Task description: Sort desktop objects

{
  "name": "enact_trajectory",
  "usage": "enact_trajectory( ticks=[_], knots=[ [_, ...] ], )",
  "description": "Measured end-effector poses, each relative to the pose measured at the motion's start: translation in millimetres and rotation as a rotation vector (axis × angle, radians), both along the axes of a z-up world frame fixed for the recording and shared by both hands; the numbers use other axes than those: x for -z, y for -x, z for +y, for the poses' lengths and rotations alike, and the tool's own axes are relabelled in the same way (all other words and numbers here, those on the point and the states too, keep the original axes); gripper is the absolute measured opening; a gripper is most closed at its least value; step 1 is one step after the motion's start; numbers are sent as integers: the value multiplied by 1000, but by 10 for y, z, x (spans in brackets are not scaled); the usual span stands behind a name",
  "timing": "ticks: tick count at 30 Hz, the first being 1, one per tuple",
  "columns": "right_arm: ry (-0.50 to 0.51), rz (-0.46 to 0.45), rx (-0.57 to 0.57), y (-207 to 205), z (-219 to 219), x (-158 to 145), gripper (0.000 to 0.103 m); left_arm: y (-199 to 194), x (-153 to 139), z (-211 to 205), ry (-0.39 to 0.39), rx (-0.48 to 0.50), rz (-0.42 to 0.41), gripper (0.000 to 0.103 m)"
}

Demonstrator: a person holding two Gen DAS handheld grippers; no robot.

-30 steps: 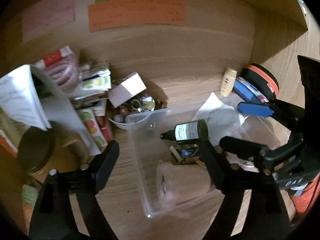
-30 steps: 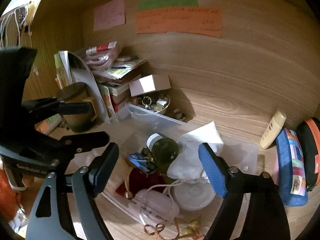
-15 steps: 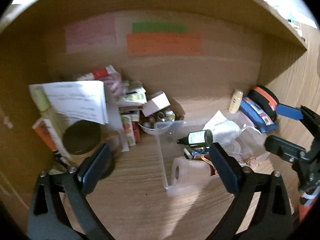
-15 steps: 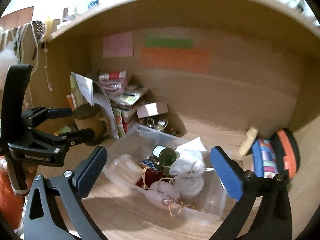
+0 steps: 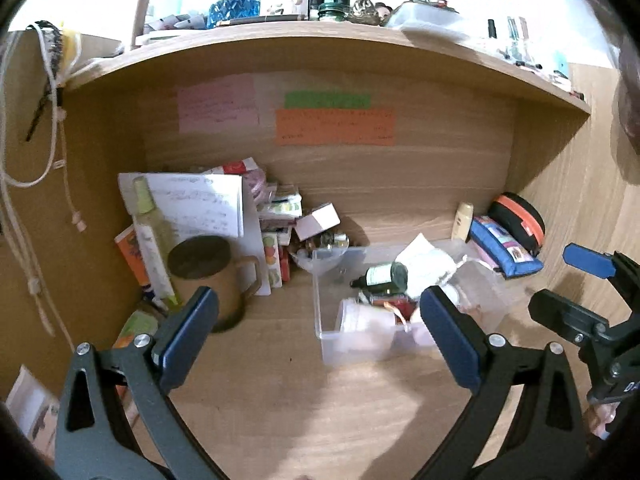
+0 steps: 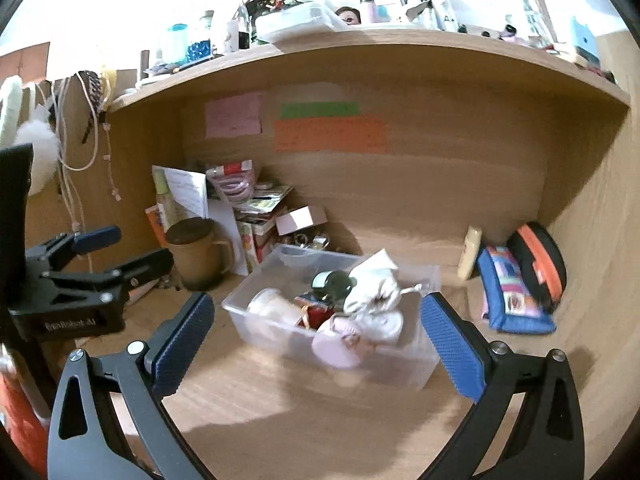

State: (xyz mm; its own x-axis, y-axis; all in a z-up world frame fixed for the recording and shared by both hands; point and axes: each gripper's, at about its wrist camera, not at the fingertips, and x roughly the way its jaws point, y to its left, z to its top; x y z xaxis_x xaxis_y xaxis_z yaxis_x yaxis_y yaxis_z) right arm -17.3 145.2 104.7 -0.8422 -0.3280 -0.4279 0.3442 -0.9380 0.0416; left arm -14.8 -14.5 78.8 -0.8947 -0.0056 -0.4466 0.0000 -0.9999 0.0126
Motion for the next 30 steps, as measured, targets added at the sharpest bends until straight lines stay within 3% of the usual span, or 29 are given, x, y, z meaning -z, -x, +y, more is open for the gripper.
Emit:
enact_trajectory(
  ticks=[3, 10, 17, 30],
  knots=[
    [4, 5, -6, -123, -7, -7, 103, -169, 42, 64, -10, 4, 6, 102],
    [18, 70, 41, -369, 11, 26, 103, -462, 129, 236, 60, -34, 49, 102],
    [-17, 106, 136, -527, 85, 140, 103, -562, 198, 284, 54, -57, 55, 102],
    [-20, 41, 135, -523, 190, 337, 103, -446, 329, 251, 14, -61, 22, 102]
  ],
)
